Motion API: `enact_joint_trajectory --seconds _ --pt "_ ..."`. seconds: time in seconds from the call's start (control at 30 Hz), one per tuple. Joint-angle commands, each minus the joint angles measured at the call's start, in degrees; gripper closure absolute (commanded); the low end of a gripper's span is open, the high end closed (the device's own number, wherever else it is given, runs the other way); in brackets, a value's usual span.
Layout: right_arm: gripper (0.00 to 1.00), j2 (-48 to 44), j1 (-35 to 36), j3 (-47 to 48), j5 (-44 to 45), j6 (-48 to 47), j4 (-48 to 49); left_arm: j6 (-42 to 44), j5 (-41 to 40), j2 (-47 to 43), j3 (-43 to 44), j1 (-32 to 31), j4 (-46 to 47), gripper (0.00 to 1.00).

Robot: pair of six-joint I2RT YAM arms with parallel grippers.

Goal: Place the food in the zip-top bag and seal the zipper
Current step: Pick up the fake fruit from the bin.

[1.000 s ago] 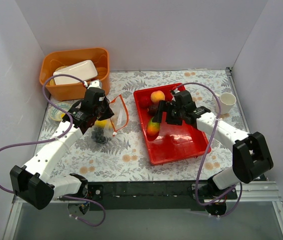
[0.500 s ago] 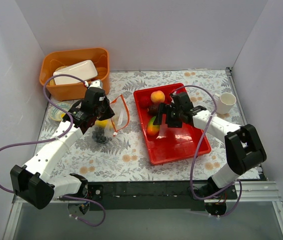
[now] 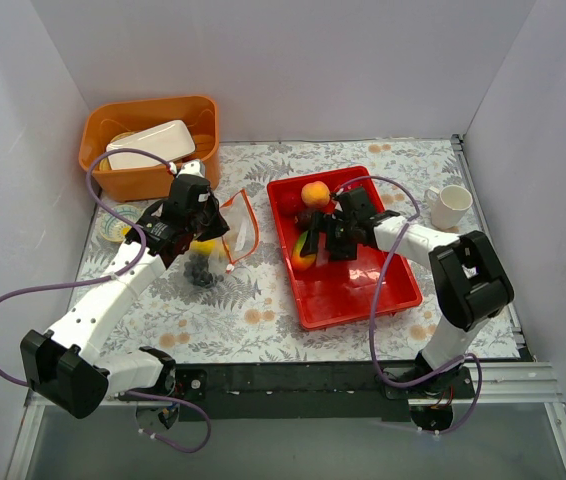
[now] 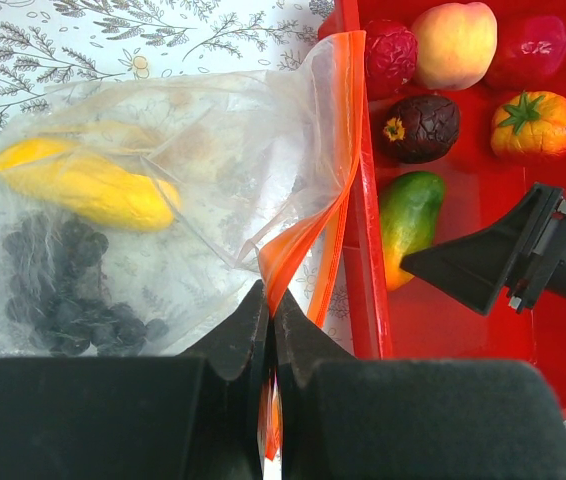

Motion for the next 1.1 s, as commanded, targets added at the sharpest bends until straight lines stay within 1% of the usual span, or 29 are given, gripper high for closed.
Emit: enact_joint_trajectory --seconds 0.0,0.07,0.1,0.17,0.27,0.3,0.33,0.37,0.43,0.5,0.67,0.8,1.07 --pt "0.02 2.2 -0.1 1.7 0.3 -2.0 -0.7 -0.4 -0.7 -1.9 -0.1 0.2 -0.3 1.00" --pt "0.02 3.3 -0.1 1.8 0.6 -2.5 -1.5 -0.7 -0.6 -2.2 -0.1 0.2 -0.2 1.00" --pt "0.06 3.5 0.0 1.8 0.9 -2.6 -1.6 -0.7 -0.7 -2.3 -0.1 0.2 -0.1 1.00" --pt "0.08 4.0 -0.1 1.8 1.6 -2.7 -2.2 -0.7 -1.0 -2.7 -0.3 0.2 0.2 1.00" --pt "0.16 4.4 -0.1 1.8 2.2 -3.0 -2.4 -0.7 -1.0 -2.5 -0.2 0.2 0.0 1.00" --pt "0.23 4.4 -0.1 1.8 2.3 -3.2 -2.5 -0.7 -0.9 -2.3 -0.2 0.2 0.1 1.00" --pt "0.28 4.8 -0.1 2.0 2.3 -3.3 -2.6 -0.7 -0.8 -2.2 -0.2 0.2 0.0 1.00" --pt "0.31 4.9 0.0 2.1 2.5 -3.4 -2.9 -0.6 -0.6 -2.2 -0.2 0.2 0.1 1.00" --pt "0.41 4.7 -0.1 2.1 2.7 -3.7 -3.1 -0.6 -0.6 -2.1 -0.3 0.2 0.2 1.00" --pt "0.48 4.6 0.0 2.0 3.3 -3.9 -3.5 -0.6 -0.5 -2.1 -0.3 0.2 0.3 1.00" --pt "0.54 3.5 -0.1 2.0 5.0 -4.8 -4.8 -0.6 -0.4 -2.2 -0.6 0.2 0.4 1.00" --pt "0.62 2.4 0.0 2.5 7.7 -6.0 -6.4 -0.6 -0.2 -2.1 -0.6 0.2 0.6 1.00" --pt "0.65 0.1 -0.1 2.7 12.1 -8.5 -9.5 -0.3 0.2 -1.5 -0.5 0.2 1.0 1.00"
